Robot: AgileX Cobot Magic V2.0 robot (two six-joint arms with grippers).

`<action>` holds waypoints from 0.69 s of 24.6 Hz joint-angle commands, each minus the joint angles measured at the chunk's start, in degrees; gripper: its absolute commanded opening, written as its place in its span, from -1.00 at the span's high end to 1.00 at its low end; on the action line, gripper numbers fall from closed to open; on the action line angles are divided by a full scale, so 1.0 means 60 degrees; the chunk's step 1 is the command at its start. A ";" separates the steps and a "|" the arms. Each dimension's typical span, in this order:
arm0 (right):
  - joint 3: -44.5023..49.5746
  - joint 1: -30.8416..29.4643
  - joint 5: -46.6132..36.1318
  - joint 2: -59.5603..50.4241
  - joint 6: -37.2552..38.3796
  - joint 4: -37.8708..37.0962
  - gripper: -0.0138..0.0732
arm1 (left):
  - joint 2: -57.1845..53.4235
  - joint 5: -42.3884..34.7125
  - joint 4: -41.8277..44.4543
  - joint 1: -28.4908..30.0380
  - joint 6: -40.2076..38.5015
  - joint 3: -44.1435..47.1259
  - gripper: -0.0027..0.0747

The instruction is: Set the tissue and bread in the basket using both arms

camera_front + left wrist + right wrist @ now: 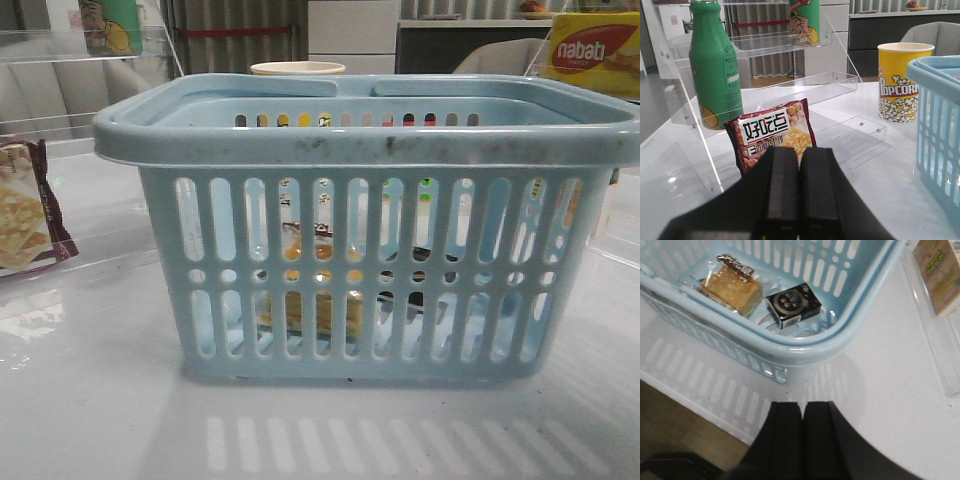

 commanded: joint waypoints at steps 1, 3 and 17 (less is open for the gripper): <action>0.0493 -0.1016 -0.1590 -0.0886 -0.0033 -0.0278 0.52 | -0.0180 -0.0967 -0.0004 0.0029 -0.0116 -0.0004 0.68; 0.1345 -0.1846 -0.2549 -0.1870 -0.0033 -0.0257 0.52 | -0.0180 -0.0967 -0.0004 0.0029 -0.0116 -0.0004 0.68; 0.6853 -0.4050 -0.6777 -0.6548 -0.0025 0.0620 0.52 | -0.0165 -0.0949 -0.0004 0.0029 -0.0116 -0.0004 0.68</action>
